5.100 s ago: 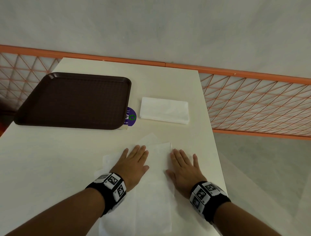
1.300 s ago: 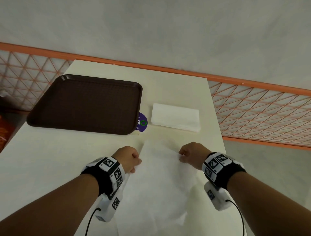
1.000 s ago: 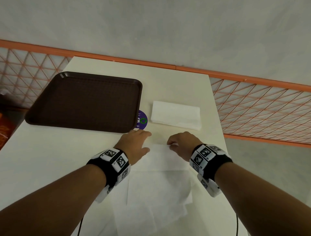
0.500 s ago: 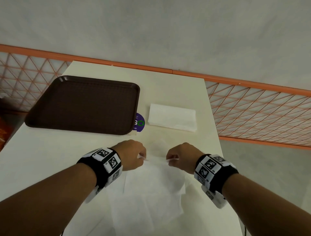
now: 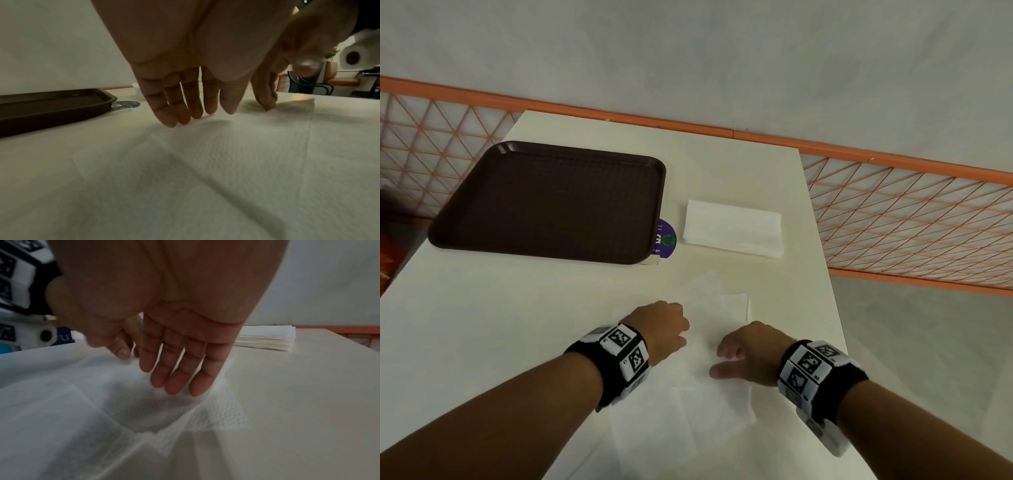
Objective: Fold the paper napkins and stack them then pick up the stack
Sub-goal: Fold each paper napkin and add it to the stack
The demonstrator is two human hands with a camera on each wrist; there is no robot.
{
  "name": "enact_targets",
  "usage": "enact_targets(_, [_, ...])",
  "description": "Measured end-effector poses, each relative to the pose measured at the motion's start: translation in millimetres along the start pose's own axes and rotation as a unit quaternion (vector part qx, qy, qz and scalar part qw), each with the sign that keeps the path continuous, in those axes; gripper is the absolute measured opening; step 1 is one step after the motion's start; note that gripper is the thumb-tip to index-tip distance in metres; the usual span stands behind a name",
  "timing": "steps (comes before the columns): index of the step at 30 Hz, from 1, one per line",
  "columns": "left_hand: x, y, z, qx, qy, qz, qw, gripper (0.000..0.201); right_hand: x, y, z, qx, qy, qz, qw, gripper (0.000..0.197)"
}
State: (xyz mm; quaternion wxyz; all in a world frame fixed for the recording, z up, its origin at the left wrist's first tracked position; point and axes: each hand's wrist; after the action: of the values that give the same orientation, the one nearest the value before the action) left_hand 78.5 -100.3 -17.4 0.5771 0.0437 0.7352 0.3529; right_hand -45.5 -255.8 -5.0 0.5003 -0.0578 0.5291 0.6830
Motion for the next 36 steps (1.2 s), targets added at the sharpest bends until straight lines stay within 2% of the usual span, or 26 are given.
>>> enact_targets(3, [5.0, -3.3, -2.0, -0.01, -0.021, -0.005, 1.0, 0.039, -4.6, -9.8, -3.6, -0.016, 0.032, -0.077, 0.996, 0.031])
enact_targets(5, [7.0, -4.6, -2.8, -0.019, -0.015, -0.028, 0.999, 0.04, -5.6, -17.3, -4.6, -0.014, 0.032, -0.108, 0.994, 0.038])
enact_targets(7, [8.1, -6.7, -4.1, -0.027, -0.009, -0.041, 0.999, 0.042, -4.0, -24.5, -3.3, 0.0, 0.04, -0.105, 0.994, 0.051])
enact_targets(9, [6.7, -8.9, -7.2, -0.037, -0.009, -0.044, 0.998, 0.04, -1.6, -31.4, -2.0, 0.011, 0.073, -0.105, 0.992, 0.053])
enact_targets(14, [-1.4, -14.0, -11.9, -0.075, 0.04, -0.022, 0.996, 0.039, -6.3, -39.2, 0.5, 0.024, 0.095, -0.087, 0.991, 0.034])
enact_targets(20, [-12.3, -14.8, -20.7, -0.103, 0.036, 0.005, 0.994, 0.036, -5.9, -42.3, 8.1, 0.012, 0.09, -0.074, 0.993, 0.019])
enact_targets(23, [-13.4, -12.9, -20.7, -0.113, 0.04, 0.009, 0.993, 0.039, -4.3, -38.0, 5.7, 0.02, 0.066, -0.073, 0.995, 0.026])
enact_targets(25, [-9.5, -13.3, -18.5, -0.106, 0.036, -0.003, 0.994, 0.042, -1.6, -34.5, 1.9, 0.007, 0.068, -0.104, 0.992, 0.036])
enact_targets(27, [-1.0, -11.7, -17.4, -0.09, -0.002, -0.048, 0.995, 0.043, 7.8, -31.2, -3.4, -0.032, 0.118, -0.144, 0.982, 0.047])
enact_targets(29, [14.2, -8.4, -17.8, -0.075, -0.037, -0.094, 0.992, 0.047, 25.1, -28.2, -9.0, -0.058, 0.159, -0.143, 0.975, 0.057])
enact_targets(31, [31.3, -3.7, -18.3, -0.066, -0.061, -0.086, 0.992, 0.054, 42.3, -22.8, -12.3, -0.065, 0.175, -0.131, 0.974, 0.057])
enact_targets(33, [39.4, 2.8, -18.7, -0.062, -0.081, -0.059, 0.993, 0.054, 53.2, -21.0, -18.6, -0.056, 0.165, -0.136, 0.975, 0.056])
enact_targets(36, [45.0, 4.4, -16.2, -0.054, -0.092, -0.061, 0.992, 0.054, 60.7, -20.9, -27.0, -0.057, 0.179, -0.153, 0.97, 0.056])
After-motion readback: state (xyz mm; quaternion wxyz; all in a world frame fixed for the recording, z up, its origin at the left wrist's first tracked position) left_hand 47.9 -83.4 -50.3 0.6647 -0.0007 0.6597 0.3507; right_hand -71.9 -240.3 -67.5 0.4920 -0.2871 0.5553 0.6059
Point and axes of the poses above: each hand's wrist, its own y-axis away from the middle knuckle, its own x-axis out of the palm, z = x × y, and after that the axes turned 9 degrees about -y, right-handed
